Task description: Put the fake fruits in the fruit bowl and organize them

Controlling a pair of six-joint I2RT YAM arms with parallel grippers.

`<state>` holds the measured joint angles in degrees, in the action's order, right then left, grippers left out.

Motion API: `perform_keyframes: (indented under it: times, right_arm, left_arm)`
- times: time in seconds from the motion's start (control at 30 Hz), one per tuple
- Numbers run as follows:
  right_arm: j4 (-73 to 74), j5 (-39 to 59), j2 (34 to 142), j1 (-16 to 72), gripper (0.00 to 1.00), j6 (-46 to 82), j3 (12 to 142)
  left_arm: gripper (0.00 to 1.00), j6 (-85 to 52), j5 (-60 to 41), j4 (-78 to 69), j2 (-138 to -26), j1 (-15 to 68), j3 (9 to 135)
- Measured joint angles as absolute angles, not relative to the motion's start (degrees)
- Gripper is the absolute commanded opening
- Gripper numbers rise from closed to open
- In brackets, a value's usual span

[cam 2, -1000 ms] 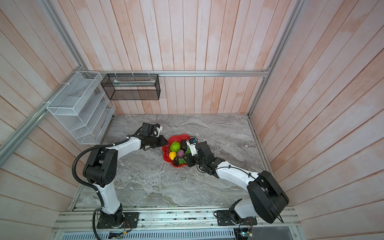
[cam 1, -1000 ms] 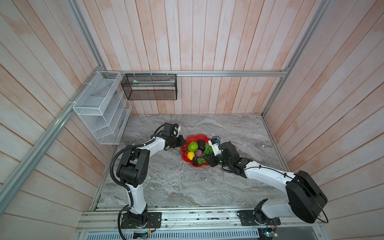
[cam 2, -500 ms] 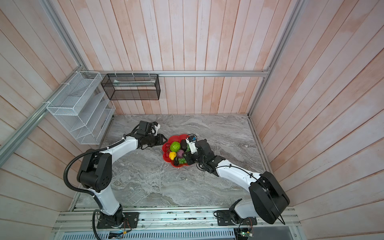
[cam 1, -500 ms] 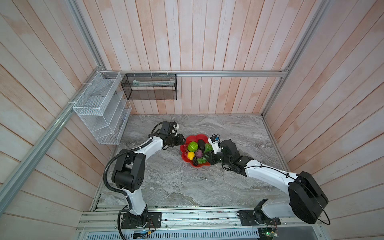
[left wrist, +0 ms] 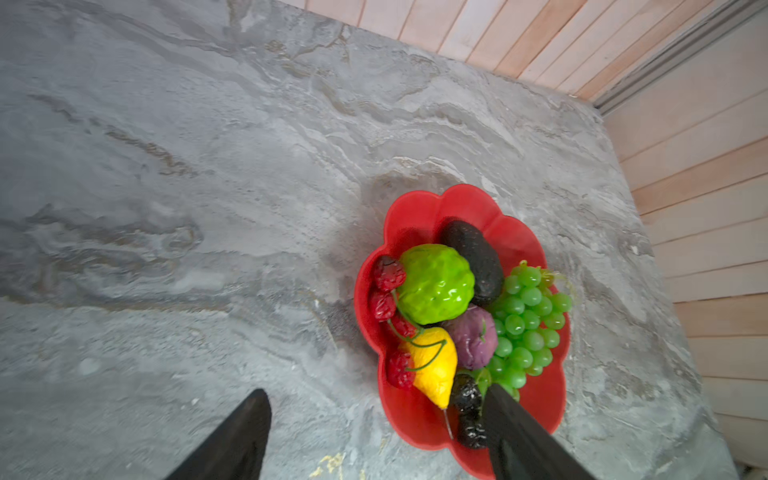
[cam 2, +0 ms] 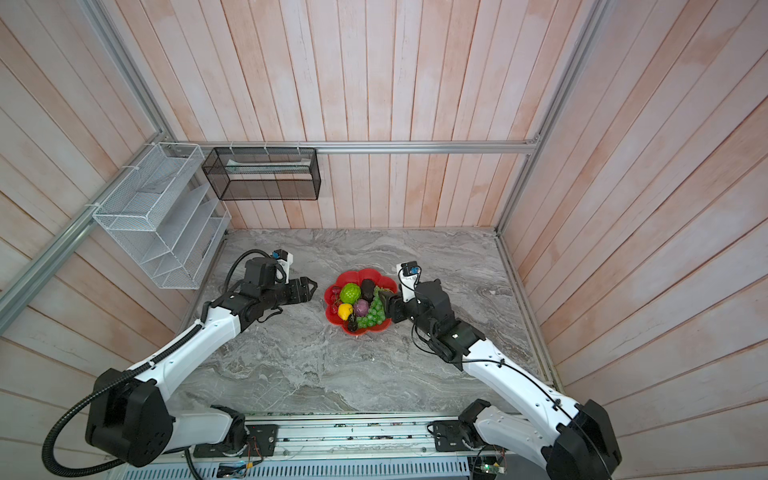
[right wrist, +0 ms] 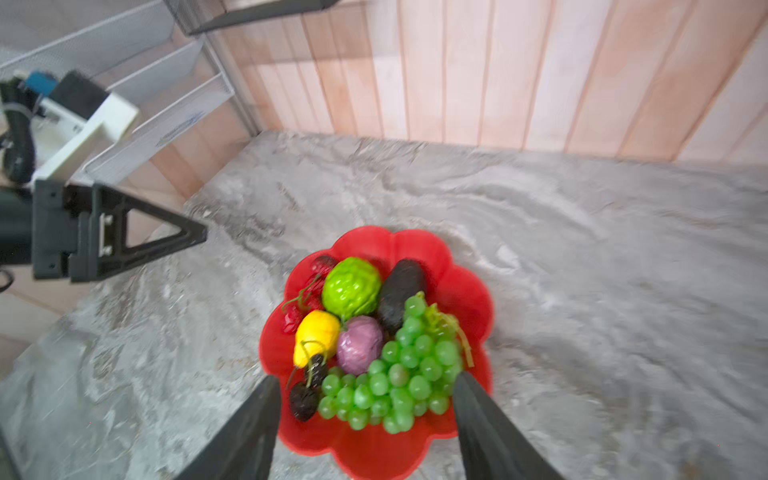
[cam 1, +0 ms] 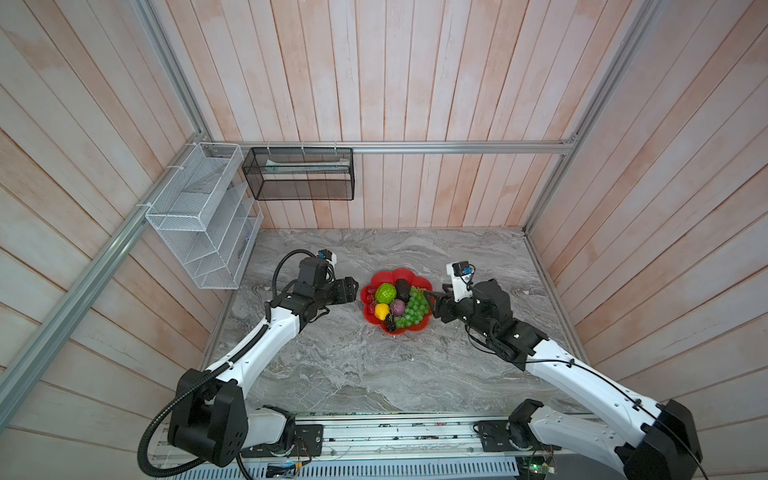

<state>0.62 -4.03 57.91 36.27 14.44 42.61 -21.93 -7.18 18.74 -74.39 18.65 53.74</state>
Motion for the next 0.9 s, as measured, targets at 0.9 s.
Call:
perform_keyframes:
  times: [0.9]
  right_arm:
    - [52.56,-3.90,70.30,-0.93,0.98,0.25,10.39]
  left_arm:
    - [1.00,-1.37,14.31,-44.45,-80.23,7.11,17.43]
